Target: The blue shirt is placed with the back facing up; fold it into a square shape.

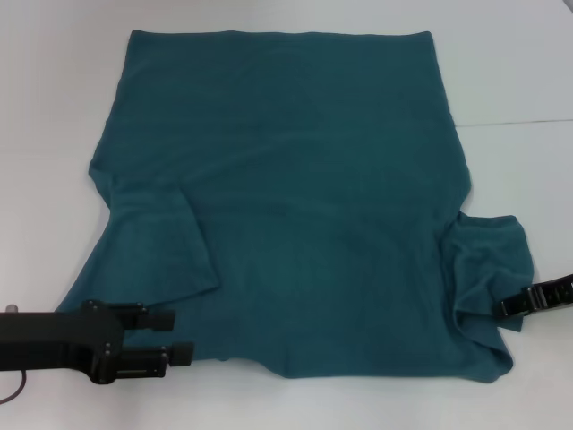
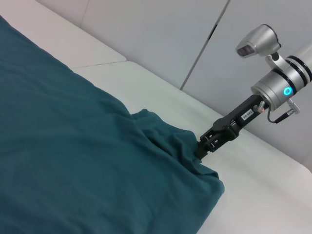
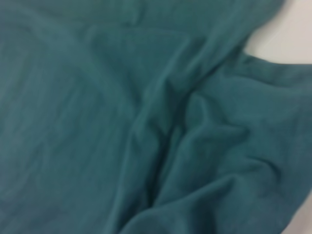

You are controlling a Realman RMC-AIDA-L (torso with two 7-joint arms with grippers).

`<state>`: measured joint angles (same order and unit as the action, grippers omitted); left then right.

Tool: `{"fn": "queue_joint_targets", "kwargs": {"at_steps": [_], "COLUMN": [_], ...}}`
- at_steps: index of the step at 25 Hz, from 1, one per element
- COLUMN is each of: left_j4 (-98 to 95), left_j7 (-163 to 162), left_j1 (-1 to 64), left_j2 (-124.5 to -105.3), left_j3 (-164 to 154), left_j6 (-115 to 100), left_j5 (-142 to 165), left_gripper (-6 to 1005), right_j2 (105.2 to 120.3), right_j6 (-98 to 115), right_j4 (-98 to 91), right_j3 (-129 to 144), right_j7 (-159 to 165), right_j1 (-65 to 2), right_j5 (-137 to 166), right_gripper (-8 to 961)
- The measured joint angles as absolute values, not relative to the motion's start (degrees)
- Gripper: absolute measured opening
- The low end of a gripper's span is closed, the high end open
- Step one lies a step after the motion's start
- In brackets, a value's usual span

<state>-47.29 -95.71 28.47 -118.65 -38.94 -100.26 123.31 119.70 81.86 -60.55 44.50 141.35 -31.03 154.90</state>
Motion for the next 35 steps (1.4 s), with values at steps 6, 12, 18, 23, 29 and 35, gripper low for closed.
{"fn": "queue_joint_targets", "kwargs": {"at_steps": [6,12,18,23,29,35], "left_j4": [-47.3,-47.3,-47.3,-47.3,-47.3,-47.3], "left_j7": [-95.7,-95.7,-95.2,-95.2,-95.2,-95.2], "left_j1": [28.5,28.6,28.7,28.6,28.7,28.7], "left_j2": [-118.65,-118.65,-118.65,-118.65,-118.65,-118.65], "left_j3": [-38.9,-38.9,-38.9,-38.9,-39.1,-39.1], "left_j6": [-100.0,-99.3,-98.9,-98.3,-97.8,-97.7], "left_j5": [123.3,123.3,123.3,123.3,123.3,123.3], "left_gripper": [694,694,695,695,695,695], "right_j2": [119.45,119.35,119.20,119.16,119.33,119.63], "right_j6": [82.0,81.8,81.7,81.6,83.9,87.3], "right_j4": [-60.7,-60.5,-60.7,-61.2,-66.3,-71.6], "right_j3": [43.8,43.4,42.5,42.5,42.8,45.3], "right_j7": [140.8,140.8,140.7,140.5,138.6,137.3], "right_j1": [-30.9,-31.0,-31.4,-31.7,-31.6,-32.5], "right_j5": [153.9,153.9,153.8,153.0,147.1,142.5], "right_gripper": [503,284,31,-1,0,0]}}
